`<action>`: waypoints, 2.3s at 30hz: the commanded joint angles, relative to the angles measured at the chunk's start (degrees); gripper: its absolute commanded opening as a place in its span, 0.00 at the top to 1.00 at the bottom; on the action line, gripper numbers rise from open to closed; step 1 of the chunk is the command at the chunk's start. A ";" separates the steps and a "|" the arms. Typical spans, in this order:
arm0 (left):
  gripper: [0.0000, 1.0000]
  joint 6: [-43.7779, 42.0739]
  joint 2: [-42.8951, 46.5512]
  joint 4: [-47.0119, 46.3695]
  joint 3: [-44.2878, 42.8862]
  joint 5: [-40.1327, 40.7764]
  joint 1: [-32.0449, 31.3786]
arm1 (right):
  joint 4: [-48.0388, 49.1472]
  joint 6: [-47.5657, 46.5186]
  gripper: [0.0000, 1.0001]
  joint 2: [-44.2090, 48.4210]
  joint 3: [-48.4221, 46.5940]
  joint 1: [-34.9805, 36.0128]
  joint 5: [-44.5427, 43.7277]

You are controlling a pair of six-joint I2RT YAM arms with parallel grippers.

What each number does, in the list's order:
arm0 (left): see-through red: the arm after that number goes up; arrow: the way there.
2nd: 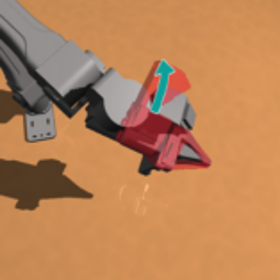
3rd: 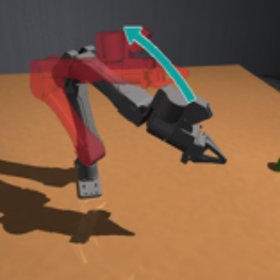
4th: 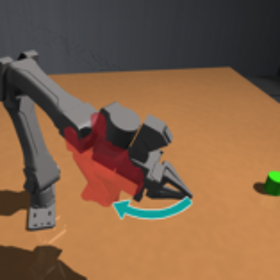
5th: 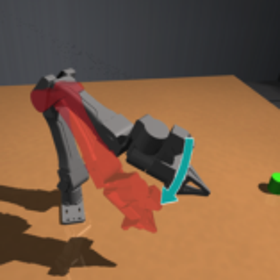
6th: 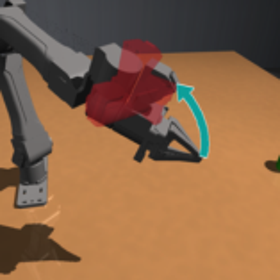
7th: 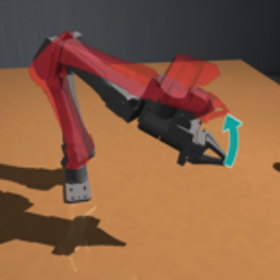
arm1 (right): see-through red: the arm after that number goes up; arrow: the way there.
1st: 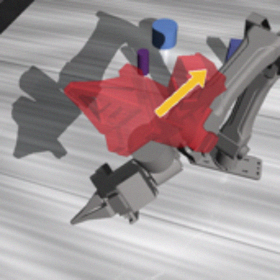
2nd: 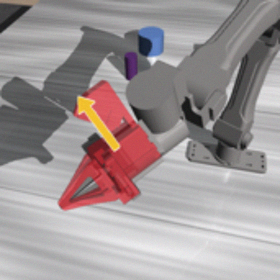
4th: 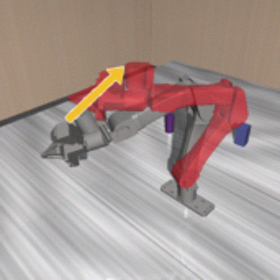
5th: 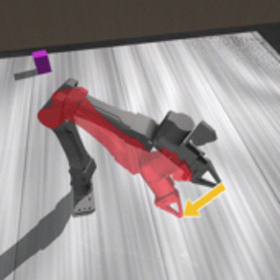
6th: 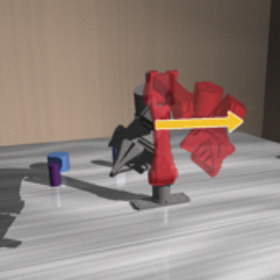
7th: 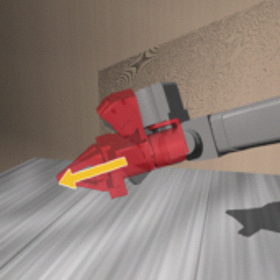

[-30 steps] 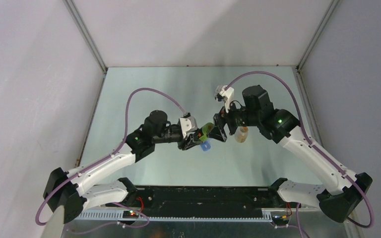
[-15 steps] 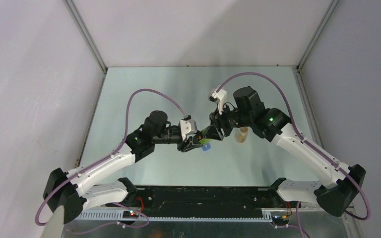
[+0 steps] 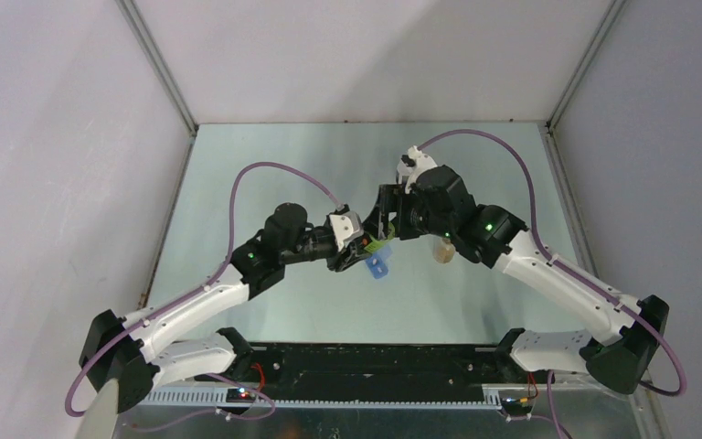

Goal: Sort the pills into containers
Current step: Screw the lid of the pill bottle onto the pill bottle.

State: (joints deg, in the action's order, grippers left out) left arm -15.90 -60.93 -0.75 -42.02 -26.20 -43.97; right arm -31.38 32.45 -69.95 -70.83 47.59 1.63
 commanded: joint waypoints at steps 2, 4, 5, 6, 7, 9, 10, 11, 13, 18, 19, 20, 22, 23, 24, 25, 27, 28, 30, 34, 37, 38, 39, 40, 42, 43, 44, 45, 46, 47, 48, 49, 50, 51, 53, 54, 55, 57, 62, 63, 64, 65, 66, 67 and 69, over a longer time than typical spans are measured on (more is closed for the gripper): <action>1.00 0.93 0.63 -3.49 -1.81 -0.40 -0.38 | 6.28 -4.27 0.04 2.82 -0.10 -0.23 0.56; 1.00 0.95 0.43 -3.36 -1.86 -0.96 -0.34 | 5.33 -9.40 0.02 3.78 -0.05 -1.50 4.61; 1.00 0.67 0.28 -2.98 -2.04 -1.58 -0.38 | 5.04 -10.90 0.02 4.81 0.06 -2.45 5.84; 1.00 0.51 0.28 -2.38 -2.22 -1.93 -0.34 | 4.64 -14.14 0.03 5.48 0.71 -2.96 8.43; 1.00 -0.03 0.30 -2.13 -2.25 -2.74 -0.38 | 4.52 -15.78 0.03 6.70 1.10 -4.11 12.07; 1.00 -0.38 0.45 -1.80 -2.38 -3.88 -0.39 | 3.41 -20.21 0.06 8.41 1.94 -5.75 17.67; 1.00 -0.55 0.54 -1.80 -2.44 -4.53 -0.35 | 1.91 -23.13 0.07 8.86 2.15 -6.33 19.05; 1.00 -0.87 0.65 -1.80 -2.44 -5.85 -0.34 | 1.00 -25.88 0.07 9.44 2.24 -6.35 20.94; 1.00 -1.10 0.75 -1.75 -2.51 -7.87 -0.33 | -1.60 -29.58 0.08 9.54 2.21 -6.50 23.03; 1.00 -1.43 0.74 -1.27 -3.32 -9.35 -0.38 | -5.52 -32.27 0.14 7.37 2.27 -6.47 26.22; 1.00 -1.48 0.73 -1.23 -3.32 -9.50 -0.35 | -5.57 -32.29 0.16 7.07 2.21 -6.47 25.97; 1.00 -1.49 0.72 -1.19 -3.46 -9.58 -0.36 | -5.50 -32.33 0.21 6.55 2.20 -6.46 25.88; 1.00 -1.57 0.66 -1.22 -3.46 -9.96 -0.40 | -4.81 -31.74 0.30 5.96 2.24 -6.48 25.23; 1.00 -1.45 0.69 -1.29 -3.39 -10.07 -0.35 | -3.82 -30.29 0.33 5.83 2.20 -6.56 24.38; 1.00 -1.39 0.65 -1.43 -3.41 -10.18 -0.38 | -2.83 -29.17 0.41 5.76 2.32 -6.49 23.55; 1.00 -1.25 0.60 -1.52 -3.37 -10.01 -0.34 | -0.62 -26.27 0.45 5.78 2.79 -6.52 21.67; 1.00 -0.42 0.51 -2.40 -3.14 -8.76 -0.38 | 3.50 -22.07 0.59 5.79 4.13 -6.47 20.48; 1.00 0.00 0.36 -2.85 -3.09 -7.37 -0.35 | 4.70 -20.67 0.66 5.73 4.56 -6.38 20.00; 1.00 0.73 0.02 -3.08 -3.11 -4.49 -0.35 | 7.39 -16.91 0.76 5.44 5.93 -5.76 16.84; 1.00 1.77 -0.37 -3.00 -3.16 1.99 -0.35 | 7.76 -9.05 0.95 4.80 7.10 -3.96 6.21; 1.00 2.00 -0.42 -3.11 -3.13 5.49 -0.34 | 5.84 -2.28 1.00 4.64 7.15 -3.33 0.10; 1.00 2.06 -0.47 -3.16 -3.10 5.74 -0.36 | 5.15 1.35 1.00 4.60 7.12 -2.93 -2.69; 1.00 2.13 -0.52 -3.30 -3.13 6.12 -0.43 | 4.99 2.73 0.98 4.68 7.16 -2.63 -4.49; 1.00 2.16 -0.51 -3.36 -3.14 6.14 -0.36 | 5.20 4.93 0.92 4.80 7.29 -1.86 -7.05; 1.00 2.33 -0.61 -3.44 -3.13 6.24 -0.39 | 7.46 6.29 0.63 5.39 8.03 -1.42 -6.90; 1.00 2.51 -0.67 -3.57 -3.08 6.44 -0.36 | 8.39 5.39 0.40 5.63 8.41 -1.39 -4.79; 1.00 2.57 -0.68 -3.73 -3.03 6.47 -0.34 | 9.61 4.88 0.27 5.62 8.46 -1.30 -3.87; 1.00 2.77 -0.68 -3.82 -2.93 6.50 -0.34 | 9.99 3.49 0.09 5.53 8.50 -1.33 -1.68; 1.00 2.83 -0.68 -3.88 -2.86 6.46 -0.35 | 10.56 2.66 0.03 5.29 8.51 -1.33 -0.60; 1.00 2.86 -0.64 -3.89 -2.87 6.32 -0.34 | 10.64 1.42 0.02 5.23 8.51 -1.30 0.91; 1.00 2.87 -0.63 -3.90 -2.95 6.28 -0.33 | 10.64 0.79 0.01 5.02 8.51 -1.24 1.44; 1.00 2.84 -0.61 -3.90 -2.97 6.06 -0.33 | 10.59 -0.38 0.01 5.01 8.58 -1.21 2.37; 1.00 2.87 -0.54 -3.86 -2.95 5.89 -0.38 | 10.40 -0.99 0.01 5.00 8.59 -1.30 2.79; 1.00 2.76 -0.43 -3.88 -2.92 5.72 -0.35 | 10.39 -2.65 0.01 4.96 8.53 -1.29 3.85; 1.00 2.68 -0.25 -3.84 -2.85 5.01 -0.33 | 10.95 -6.31 0.01 5.03 8.52 -1.29 6.58; 1.00 2.61 -0.20 -3.78 -2.79 4.62 -0.33 | 11.01 -7.86 0.01 5.14 8.51 -1.28 7.40; 1.00 2.38 -0.09 -3.66 -2.80 4.33 -0.33 | 10.90 -10.59 0.01 5.29 8.51 -1.34 8.82; 1.00 1.95 0.11 -3.25 -2.86 3.49 -0.36 | 10.15 -14.58 0.01 6.15 8.51 -1.81 10.73; 1.00 0.41 0.60 -2.30 -3.10 -2.00 -0.35 | 7.43 -23.99 0.01 9.00 8.56 -5.74 21.67; 1.00 0.11 0.57 -1.85 -3.17 -3.02 -0.36 | 6.82 -25.19 0.02 9.60 8.53 -6.72 23.56; 1.00 -0.59 0.51 -1.56 -3.29 -5.01 -0.35 | 6.49 -27.69 0.03 9.90 8.54 -7.03 26.57; 1.00 -0.96 0.48 -0.95 -3.36 -5.98 -0.34 | 5.66 -28.84 0.04 10.42 8.53 -7.24 28.03; 1.00 -1.45 0.46 -0.75 -3.43 -7.80 -0.38 | 5.25 -30.97 0.04 10.57 8.54 -7.29 29.91; 1.00 -1.61 0.42 -0.41 -3.42 -9.24 -0.34 | 4.17 -31.62 0.04 10.63 8.48 -7.28 30.31; 1.00 -1.95 0.31 0.00 -3.56 -10.64 -0.40 | 2.35 -33.66 0.07 10.45 8.23 -7.29 29.89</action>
State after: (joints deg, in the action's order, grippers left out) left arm -15.59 -61.84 0.08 -42.02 -29.89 -44.21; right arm -25.89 7.11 -60.45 -62.22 40.32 25.08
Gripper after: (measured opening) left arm 0.525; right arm 0.950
